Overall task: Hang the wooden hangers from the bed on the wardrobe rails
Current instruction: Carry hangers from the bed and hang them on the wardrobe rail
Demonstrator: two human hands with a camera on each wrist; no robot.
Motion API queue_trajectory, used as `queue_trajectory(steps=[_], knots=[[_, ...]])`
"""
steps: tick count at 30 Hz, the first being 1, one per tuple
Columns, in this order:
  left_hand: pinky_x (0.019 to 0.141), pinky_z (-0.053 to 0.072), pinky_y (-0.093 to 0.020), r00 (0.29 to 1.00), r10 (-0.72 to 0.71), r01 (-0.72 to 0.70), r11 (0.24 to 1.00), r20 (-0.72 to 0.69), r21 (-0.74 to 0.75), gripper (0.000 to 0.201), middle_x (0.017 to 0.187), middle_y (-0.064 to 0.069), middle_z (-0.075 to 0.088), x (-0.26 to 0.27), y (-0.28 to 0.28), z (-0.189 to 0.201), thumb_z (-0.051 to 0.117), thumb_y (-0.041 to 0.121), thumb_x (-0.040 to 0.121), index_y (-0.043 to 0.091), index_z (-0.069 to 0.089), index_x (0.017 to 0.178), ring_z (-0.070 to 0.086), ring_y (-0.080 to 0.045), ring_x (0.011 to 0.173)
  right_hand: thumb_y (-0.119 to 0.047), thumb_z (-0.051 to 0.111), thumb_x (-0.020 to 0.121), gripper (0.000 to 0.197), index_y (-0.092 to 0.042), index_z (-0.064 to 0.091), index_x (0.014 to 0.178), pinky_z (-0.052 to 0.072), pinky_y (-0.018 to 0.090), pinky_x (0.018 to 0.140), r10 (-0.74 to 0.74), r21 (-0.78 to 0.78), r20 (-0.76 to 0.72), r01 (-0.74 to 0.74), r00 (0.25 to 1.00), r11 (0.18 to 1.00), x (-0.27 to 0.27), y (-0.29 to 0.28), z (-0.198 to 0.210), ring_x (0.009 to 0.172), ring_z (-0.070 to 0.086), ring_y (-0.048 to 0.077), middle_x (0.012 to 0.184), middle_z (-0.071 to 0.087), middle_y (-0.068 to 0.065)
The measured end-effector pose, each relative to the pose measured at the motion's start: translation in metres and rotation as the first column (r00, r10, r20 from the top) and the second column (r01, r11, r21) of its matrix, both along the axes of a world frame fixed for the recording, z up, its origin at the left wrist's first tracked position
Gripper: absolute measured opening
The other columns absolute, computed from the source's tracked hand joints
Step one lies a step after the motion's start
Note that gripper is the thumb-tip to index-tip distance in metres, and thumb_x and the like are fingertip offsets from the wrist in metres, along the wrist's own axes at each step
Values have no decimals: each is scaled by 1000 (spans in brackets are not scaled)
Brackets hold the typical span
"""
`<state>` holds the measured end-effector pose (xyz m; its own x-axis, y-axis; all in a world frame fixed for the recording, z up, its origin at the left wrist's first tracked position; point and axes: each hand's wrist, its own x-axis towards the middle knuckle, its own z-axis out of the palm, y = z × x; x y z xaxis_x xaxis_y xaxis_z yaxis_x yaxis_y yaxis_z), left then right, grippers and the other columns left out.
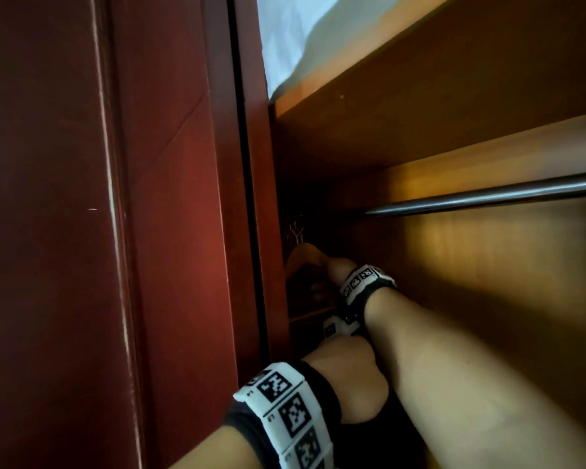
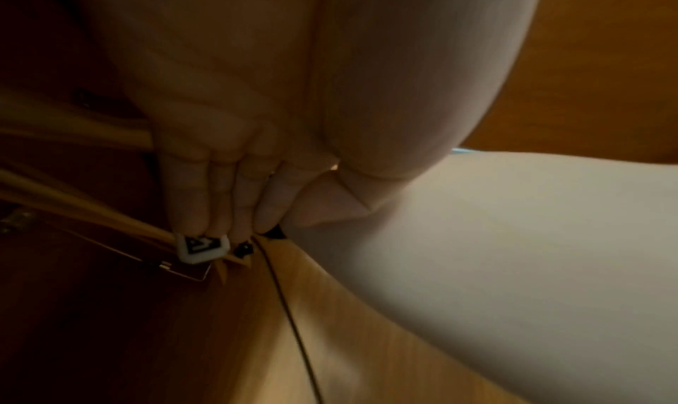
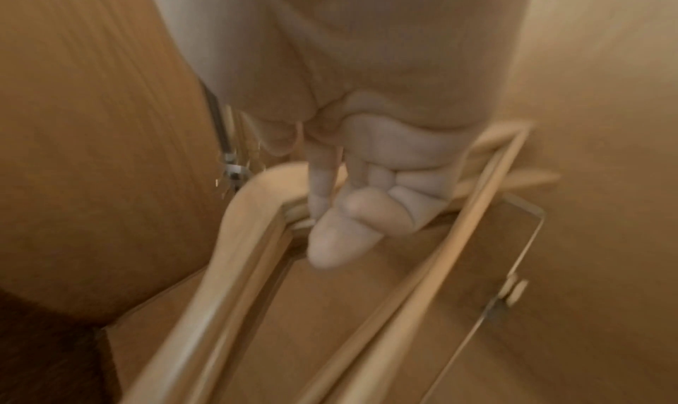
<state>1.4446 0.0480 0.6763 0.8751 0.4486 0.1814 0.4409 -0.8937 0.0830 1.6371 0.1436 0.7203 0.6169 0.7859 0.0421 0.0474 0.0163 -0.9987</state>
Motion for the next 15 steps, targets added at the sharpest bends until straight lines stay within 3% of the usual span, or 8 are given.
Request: queue_trajectory(steps=[2,5,7,10,12,15], knots=[[78,51,-32,997,-72,72,997,25,-6,16,105,-8,68,3,-4,1,49,27,93,19,61,97,65,-29,99,-55,40,99,53,-11,68,99,55,36,70,-42,-11,13,42,999,999,0,-19,-1,72,69,32,90,71,14],[84,53,-32,972,-197,207,976,127,-71,13,108,-4,68,-3,1,-2,49,30,92,21,59,94,64,-25,100,-57,33,100,55,-13,67,94,44,23,52,-156,-36,62,159,986,987,-1,-55,-2,55,64,26,79,68,10],[91,49,-29,933,-279,311,943,228,-117,19,116,-1,65,-7,1,-4,51,29,92,19,60,105,61,-20,107,-58,33,100,57,-13,67,97,42,23,52,-240,-56,100,246,966,968,-3,-86,-3,57,65,25,81,70,10],[87,48,-27,888,-341,407,895,307,-184,26,117,1,61,-16,-3,-9,52,29,95,19,56,119,59,-16,107,-59,30,100,56,-14,64,104,45,26,55,-336,-93,131,349,933,932,-9,-134,-7,68,69,24,94,71,10],[85,49,-29,866,-399,464,866,301,-186,31,119,-2,58,-22,-7,-15,53,30,95,19,52,124,57,-18,107,-57,34,100,56,-11,65,102,45,29,60,-430,-94,118,441,895,892,-19,-166,-14,65,67,24,86,71,9],[93,50,-36,830,-474,542,810,295,-223,37,124,-2,54,-24,-13,-27,54,30,93,19,50,128,54,-21,112,-56,40,99,54,-9,67,94,44,28,57,-573,-79,116,582,812,809,-43,-211,-28,59,64,25,76,71,8]])
